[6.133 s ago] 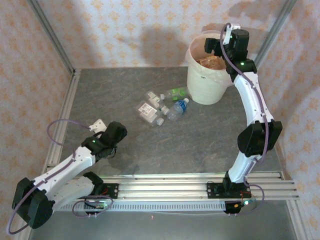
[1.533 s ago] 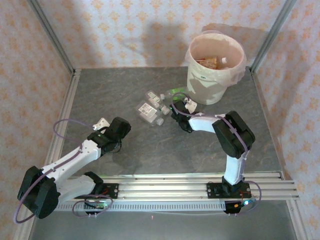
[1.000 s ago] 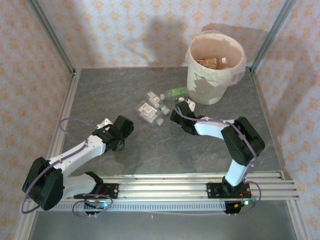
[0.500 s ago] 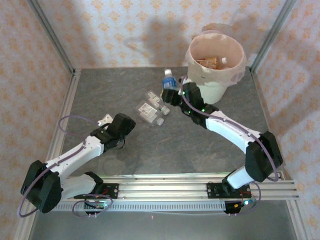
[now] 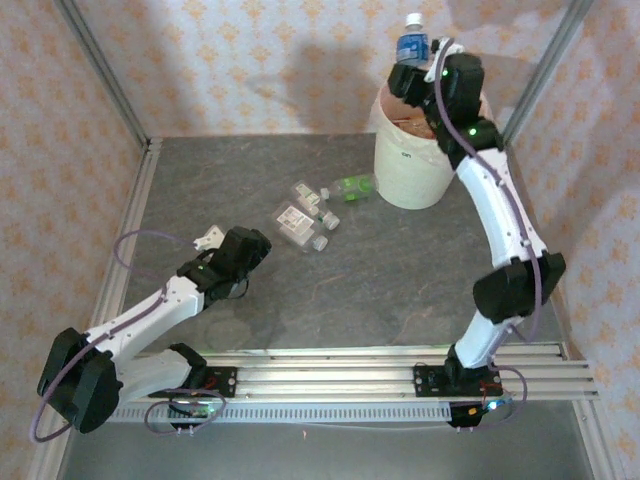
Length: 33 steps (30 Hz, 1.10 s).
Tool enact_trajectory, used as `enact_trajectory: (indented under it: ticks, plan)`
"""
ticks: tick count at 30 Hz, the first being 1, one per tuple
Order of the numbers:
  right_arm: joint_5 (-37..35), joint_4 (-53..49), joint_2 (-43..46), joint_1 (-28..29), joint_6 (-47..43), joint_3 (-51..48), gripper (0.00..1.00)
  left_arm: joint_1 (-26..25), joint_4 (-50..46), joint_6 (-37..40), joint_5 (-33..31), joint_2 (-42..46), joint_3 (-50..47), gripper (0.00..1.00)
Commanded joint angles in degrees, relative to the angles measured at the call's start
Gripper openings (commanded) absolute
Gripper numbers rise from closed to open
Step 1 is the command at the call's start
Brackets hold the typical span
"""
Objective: Put the plastic bottles in the bin
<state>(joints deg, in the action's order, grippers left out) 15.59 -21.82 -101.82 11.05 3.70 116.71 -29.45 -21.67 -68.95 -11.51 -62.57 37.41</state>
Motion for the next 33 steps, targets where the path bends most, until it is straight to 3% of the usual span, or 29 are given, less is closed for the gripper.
enact_trajectory:
  ticks: [1,4,8,14,19,22,23,33]
  plan:
    - [5.0,-19.3,-5.3,-5.1,-9.6,9.3,0.22,0.5,0.4,-0.3,-3.2,1.8,-1.8,1.0]
    - [5.9,-25.2,-9.4,-9.0,-12.0,17.0,0.24,0.5,0.0,0.0,-3.2,2.6,-2.0,1.0]
    - [-1.9,-32.4,-13.7,-10.9,-16.1,23.8,0.31,0.5,-0.8,0.1,-3.5,3.5,-1.9,1.0]
    - [-8.0,-32.2,-17.8,-11.5,-16.7,26.4,0.68,0.5,-0.7,0.1,-3.5,4.0,-2.2,1.0]
    - [-17.6,-35.4,-21.1,-11.6,-13.8,35.5,0.75,0.5,-0.1,1.2,-2.3,2.8,-0.9,1.0]
    - [-16.6,-35.2,-19.8,-11.6,-14.6,34.5,0.81,0.5,0.5,1.7,-1.8,1.9,-0.5,1.0]
    - [-15.5,-35.6,-19.4,-11.6,-15.2,34.2,0.98,0.5,0.7,1.8,-1.6,1.5,-0.2,1.0]
    - [-13.5,-36.2,-12.8,-11.5,-11.0,30.2,0.99,0.6,1.9,3.3,0.4,-1.9,2.9,1.0]
